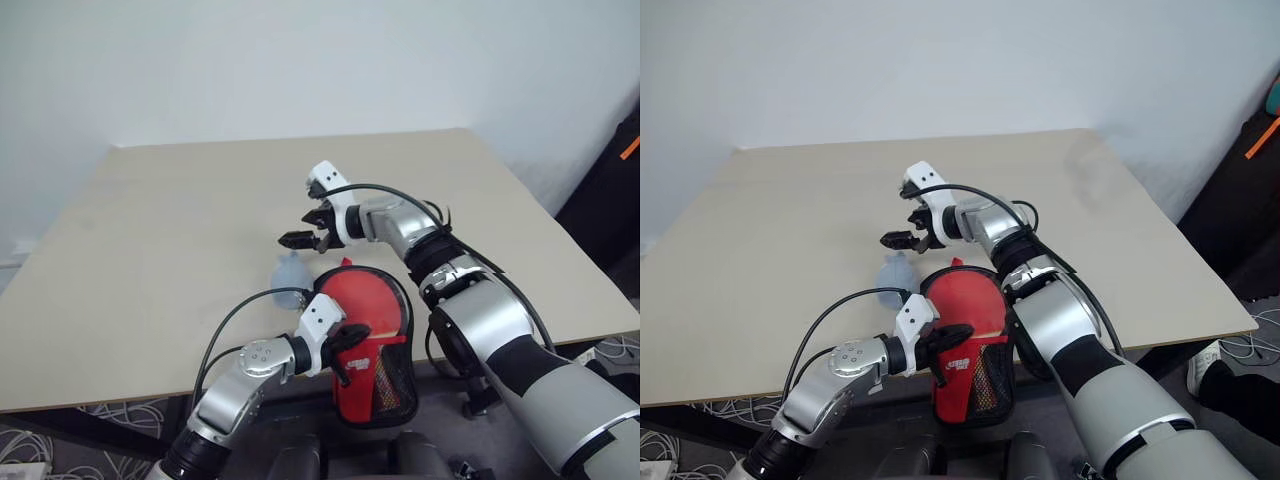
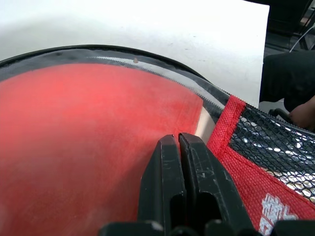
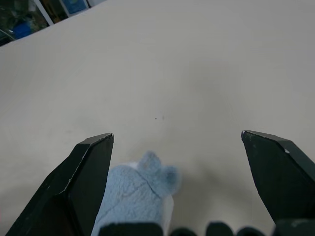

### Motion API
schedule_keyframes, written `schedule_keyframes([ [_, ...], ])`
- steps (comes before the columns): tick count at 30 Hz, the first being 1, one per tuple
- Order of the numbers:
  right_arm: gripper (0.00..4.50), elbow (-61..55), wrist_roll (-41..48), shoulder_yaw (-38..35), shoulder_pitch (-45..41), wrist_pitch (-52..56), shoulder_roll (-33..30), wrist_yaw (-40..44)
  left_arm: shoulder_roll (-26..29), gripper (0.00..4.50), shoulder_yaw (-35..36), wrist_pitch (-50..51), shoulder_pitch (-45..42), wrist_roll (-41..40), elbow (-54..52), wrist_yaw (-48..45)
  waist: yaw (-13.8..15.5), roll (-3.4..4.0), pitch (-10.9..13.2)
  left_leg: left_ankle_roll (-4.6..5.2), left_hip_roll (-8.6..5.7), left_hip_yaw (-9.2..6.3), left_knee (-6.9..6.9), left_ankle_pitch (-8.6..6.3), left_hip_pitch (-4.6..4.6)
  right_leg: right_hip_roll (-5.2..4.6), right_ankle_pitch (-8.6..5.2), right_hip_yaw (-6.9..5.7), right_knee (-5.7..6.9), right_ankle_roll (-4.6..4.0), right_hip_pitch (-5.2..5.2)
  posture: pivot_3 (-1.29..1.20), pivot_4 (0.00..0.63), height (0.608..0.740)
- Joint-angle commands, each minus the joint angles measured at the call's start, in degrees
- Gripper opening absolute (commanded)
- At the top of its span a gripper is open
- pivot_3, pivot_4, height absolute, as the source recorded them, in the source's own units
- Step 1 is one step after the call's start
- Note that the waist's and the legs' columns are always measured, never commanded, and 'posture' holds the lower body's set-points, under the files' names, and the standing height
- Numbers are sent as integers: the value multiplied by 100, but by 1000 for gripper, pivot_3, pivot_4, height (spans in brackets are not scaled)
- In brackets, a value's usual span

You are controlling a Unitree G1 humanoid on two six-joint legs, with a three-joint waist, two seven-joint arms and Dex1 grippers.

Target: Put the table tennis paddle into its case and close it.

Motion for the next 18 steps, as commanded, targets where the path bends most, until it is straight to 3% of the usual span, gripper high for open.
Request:
schedule_keyframes([
  [1, 4500, 231, -297, -90, -112, -409, 126, -134, -29, 37, -71, 93, 93, 122, -32, -5, 0, 1, 0, -2, 0, 0, -1, 1, 0, 0, 0, 0, 0, 0, 0, 0, 0, 698],
  [6, 4500, 406, -786, 94, 85, -689, 195, -133, -42, 37, -73, 112, 136, 167, -78, 11, -3, 4, 0, -3, -1, -1, -2, 1, 1, 0, 0, 1, 1, 0, 0, 0, 0, 698],
  [18, 4500, 124, -1695, 729, 481, -1010, -72, 1109, -114, 37, -58, 133, 69, 259, 46, -16, -4, 36, -14, -3, -4, -4, -2, 2, 6, 0, -4, 0, 3, 7, 6, 0, 0, 698],
])
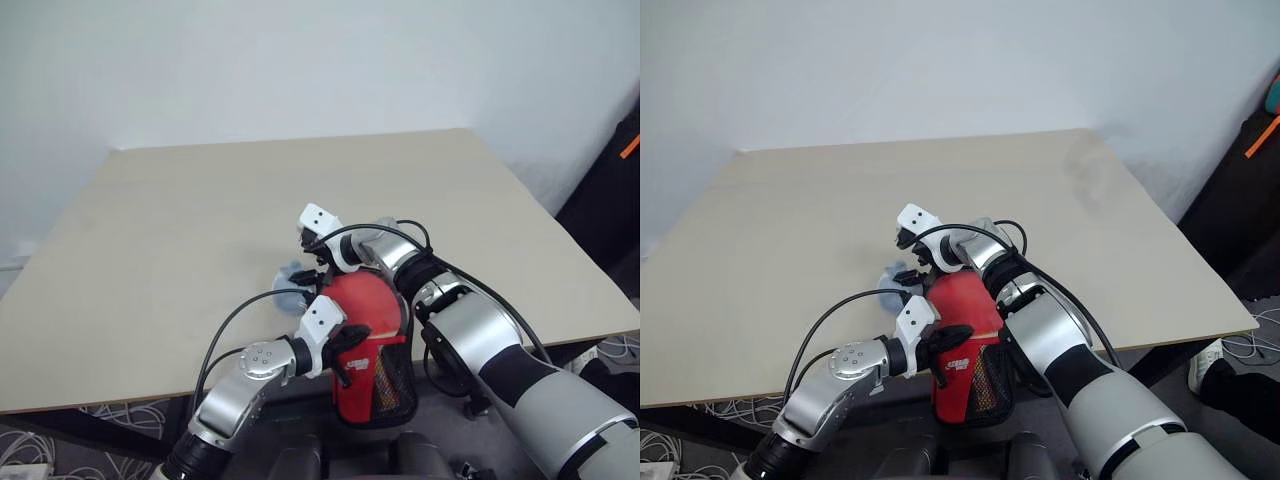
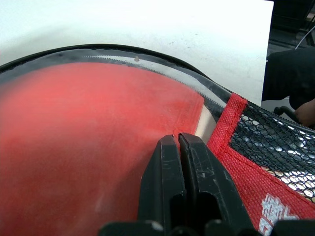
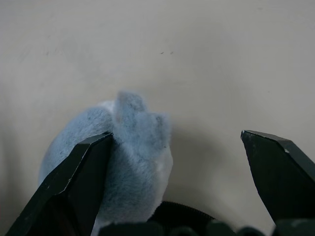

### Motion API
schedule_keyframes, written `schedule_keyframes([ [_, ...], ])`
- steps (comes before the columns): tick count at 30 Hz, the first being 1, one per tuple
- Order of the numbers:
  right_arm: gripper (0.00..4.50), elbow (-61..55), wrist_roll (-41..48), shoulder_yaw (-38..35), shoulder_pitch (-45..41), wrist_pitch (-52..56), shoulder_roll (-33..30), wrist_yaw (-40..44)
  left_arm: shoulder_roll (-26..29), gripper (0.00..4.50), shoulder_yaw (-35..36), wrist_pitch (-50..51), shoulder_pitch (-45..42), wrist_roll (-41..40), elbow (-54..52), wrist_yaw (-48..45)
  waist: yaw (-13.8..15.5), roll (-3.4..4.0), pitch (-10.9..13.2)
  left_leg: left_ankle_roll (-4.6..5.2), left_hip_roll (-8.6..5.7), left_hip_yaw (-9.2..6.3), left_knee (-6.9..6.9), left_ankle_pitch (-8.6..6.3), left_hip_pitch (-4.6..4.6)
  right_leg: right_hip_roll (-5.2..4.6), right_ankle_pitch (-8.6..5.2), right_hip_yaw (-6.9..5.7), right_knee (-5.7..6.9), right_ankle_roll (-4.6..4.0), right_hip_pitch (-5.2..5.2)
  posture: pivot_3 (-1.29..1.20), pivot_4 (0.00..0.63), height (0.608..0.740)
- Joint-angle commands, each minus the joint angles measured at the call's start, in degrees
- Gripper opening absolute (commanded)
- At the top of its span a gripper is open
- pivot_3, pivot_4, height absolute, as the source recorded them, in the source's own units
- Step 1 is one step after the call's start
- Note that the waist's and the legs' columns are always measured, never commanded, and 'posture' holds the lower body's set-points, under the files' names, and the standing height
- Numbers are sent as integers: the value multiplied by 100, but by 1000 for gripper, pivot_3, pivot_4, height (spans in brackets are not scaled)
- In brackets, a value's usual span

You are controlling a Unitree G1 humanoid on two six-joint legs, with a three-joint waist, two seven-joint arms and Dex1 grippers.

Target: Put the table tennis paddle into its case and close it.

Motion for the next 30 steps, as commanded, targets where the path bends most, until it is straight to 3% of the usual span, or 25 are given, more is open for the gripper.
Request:
schedule_keyframes([
  [1, 4500, -175, -323, 247, 121, -83, -164, 466, -15, 37, -73, 108, -3, 97, 104, -51, 1, 3, -3, 0, 0, -1, 0, 0, 1, 0, -1, 0, 0, 1, 1, 0, 0, 698],
  [15, 4500, -716, -434, 380, 219, -72, -376, 1354, -79, 37, -30, 157, -31, 180, 200, -124, 3, 39, -29, 0, -1, -2, 0, 0, 5, 0, 0, 0, 1, 0, 7, 0, 0, 698],
  [18, 3857, -837, -456, 433, 275, -87, -414, 1557, -84, 0, -25, 158, -40, 198, 226, -131, 4, 39, -30, 0, -1, -2, 0, 0, 6, 0, 0, 0, 1, 0, 8, 0, 0, 698],
  [28, 339, -1125, -496, 524, 426, -25, -495, 1909, -123, 0, 39, 175, -108, 202, 304, -135, 5, 38, -31, -1, -3, -5, 2, 1, 10, -1, 0, -2, 3, 0, 11, 0, 0, 698],
  [30, 18, -1230, -452, 518, 456, 44, -494, 1994, -126, 0, 49, 168, -128, 213, 330, -143, 5, 38, -31, -1, -2, -6, 2, 1, 10, -1, 0, -2, 4, 0, 11, 0, 0, 698],
])
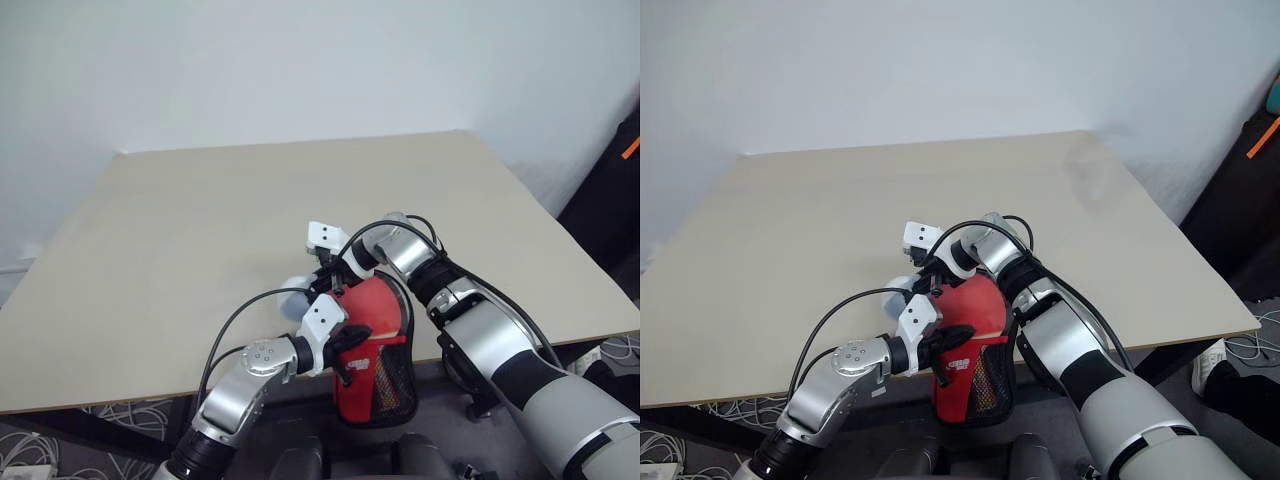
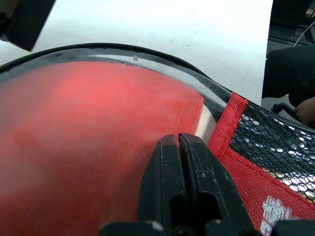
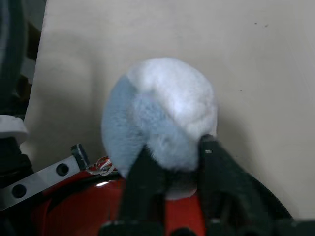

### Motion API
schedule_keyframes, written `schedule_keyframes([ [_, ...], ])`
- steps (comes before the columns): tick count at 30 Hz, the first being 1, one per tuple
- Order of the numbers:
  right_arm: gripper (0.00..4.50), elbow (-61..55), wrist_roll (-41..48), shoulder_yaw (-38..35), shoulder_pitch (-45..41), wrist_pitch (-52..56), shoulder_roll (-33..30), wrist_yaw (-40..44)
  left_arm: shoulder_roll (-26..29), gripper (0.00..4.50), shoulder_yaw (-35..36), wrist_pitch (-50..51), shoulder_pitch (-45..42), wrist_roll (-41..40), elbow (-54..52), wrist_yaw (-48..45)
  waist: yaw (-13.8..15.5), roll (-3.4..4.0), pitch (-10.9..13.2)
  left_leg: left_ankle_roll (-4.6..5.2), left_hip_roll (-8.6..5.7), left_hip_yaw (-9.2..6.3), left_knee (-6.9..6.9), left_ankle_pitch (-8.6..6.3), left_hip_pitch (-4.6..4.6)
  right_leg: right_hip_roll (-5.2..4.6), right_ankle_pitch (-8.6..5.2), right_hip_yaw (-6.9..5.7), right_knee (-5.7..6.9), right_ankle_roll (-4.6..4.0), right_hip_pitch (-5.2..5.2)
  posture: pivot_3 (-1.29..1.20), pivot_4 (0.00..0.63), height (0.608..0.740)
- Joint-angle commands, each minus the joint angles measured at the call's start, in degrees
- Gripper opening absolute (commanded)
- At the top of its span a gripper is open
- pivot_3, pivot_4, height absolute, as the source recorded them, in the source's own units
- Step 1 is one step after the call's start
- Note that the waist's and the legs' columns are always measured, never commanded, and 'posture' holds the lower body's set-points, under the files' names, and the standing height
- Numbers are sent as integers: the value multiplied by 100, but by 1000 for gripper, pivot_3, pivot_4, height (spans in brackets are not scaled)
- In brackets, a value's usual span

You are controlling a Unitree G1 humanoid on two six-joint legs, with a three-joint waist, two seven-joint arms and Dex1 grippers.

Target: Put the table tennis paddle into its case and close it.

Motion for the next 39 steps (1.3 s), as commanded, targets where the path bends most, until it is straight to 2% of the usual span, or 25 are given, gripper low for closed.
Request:
schedule_keyframes([
  [1, 18, -263, 15, 39, 48, 133, -40, 212, 0, 0, -30, 66, -42, 122, 200, 5, 0, 0, 0, 0, 0, 0, 0, 0, 0, 0, 0, 0, 0, 0, 0, 0, 0, 698],
  [19, 18, -319, 1050, -1290, -411, 1641, 745, -602, -103, 0, -14, 17, -148, 318, 445, 46, -11, -1, -1, -7, 1, -3, 0, 4, -7, 2, 4, 1, 11, -7, -13, 0, 0, 698],
  [28, 18, 526, 1155, -2136, -788, 1270, 1018, -2494, -169, 0, 14, 33, -145, 396, 473, 32, -32, 4, 2, -8, 0, -6, -2, 5, -11, 3, 5, 0, 11, -8, -17, 0, 0, 698],
  [39, 18, 958, 999, -2157, -832, 610, 994, -3476, -180, 0, -58, 51, -85, 493, 453, -8, -9, -16, -12, -9, 0, -14, -3, 5, -4, 3, 4, -9, 10, -8, -6, 0, 0, 698],
])
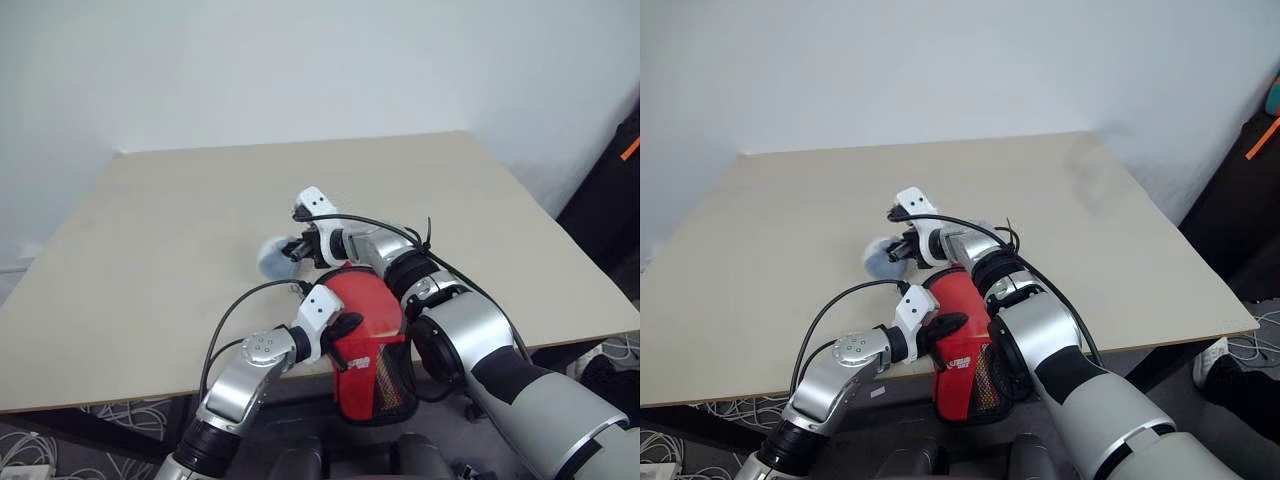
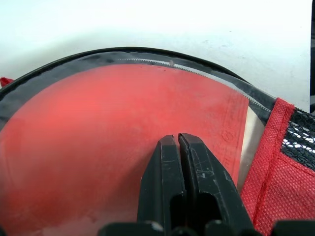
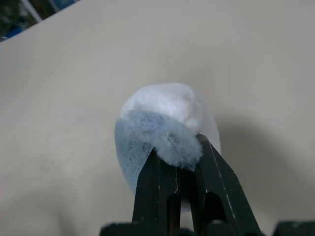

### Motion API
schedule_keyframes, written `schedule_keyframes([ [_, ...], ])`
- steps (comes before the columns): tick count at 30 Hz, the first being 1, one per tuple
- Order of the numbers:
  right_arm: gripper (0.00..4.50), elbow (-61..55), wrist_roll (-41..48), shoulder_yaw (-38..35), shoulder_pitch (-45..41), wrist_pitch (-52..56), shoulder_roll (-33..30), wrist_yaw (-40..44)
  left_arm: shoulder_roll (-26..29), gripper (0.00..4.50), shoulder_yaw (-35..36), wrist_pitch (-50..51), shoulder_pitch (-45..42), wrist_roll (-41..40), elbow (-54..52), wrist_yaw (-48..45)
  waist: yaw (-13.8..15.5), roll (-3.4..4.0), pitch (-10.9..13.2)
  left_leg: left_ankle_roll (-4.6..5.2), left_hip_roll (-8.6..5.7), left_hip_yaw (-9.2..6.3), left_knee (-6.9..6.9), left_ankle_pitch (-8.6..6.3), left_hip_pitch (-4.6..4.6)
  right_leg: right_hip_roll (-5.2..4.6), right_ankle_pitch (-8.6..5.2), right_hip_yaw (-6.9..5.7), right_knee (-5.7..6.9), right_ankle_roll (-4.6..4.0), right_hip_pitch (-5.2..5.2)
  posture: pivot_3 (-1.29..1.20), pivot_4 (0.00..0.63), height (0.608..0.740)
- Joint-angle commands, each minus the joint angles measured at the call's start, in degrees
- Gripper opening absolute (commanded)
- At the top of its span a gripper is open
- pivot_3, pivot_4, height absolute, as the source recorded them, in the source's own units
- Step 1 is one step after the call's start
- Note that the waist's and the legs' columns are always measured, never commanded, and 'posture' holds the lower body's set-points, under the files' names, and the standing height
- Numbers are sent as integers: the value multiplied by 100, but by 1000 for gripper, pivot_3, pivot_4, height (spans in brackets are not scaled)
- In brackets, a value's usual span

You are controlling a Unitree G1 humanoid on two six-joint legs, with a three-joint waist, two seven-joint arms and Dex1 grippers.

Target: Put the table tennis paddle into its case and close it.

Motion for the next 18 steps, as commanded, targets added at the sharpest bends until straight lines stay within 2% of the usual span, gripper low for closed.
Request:
schedule_keyframes([
  [1, 18, -76, 51, -122, -204, -360, 34, -365, 17, 0, -250, 165, 122, 71, 107, -94, 1, 0, 0, 0, 0, 0, 0, 0, 0, 0, 0, 0, 0, 0, 0, 0, 0, 698],
  [13, 18, 289, -115, -245, -233, -829, -275, -1866, 29, 0, -269, 187, 127, 93, 112, -145, 2, 0, 0, 0, 0, -1, 0, 0, 0, 0, 0, 0, 0, 0, 2, 0, 0, 698],
  [18, 18, 331, -222, -224, -229, -950, -595, -2111, 39, 0, -260, 201, 110, 101, 138, -160, 3, 0, 0, 1, -1, 0, 0, 1, 0, -1, 0, 0, -1, 0, 4, 0, 0, 698],
])
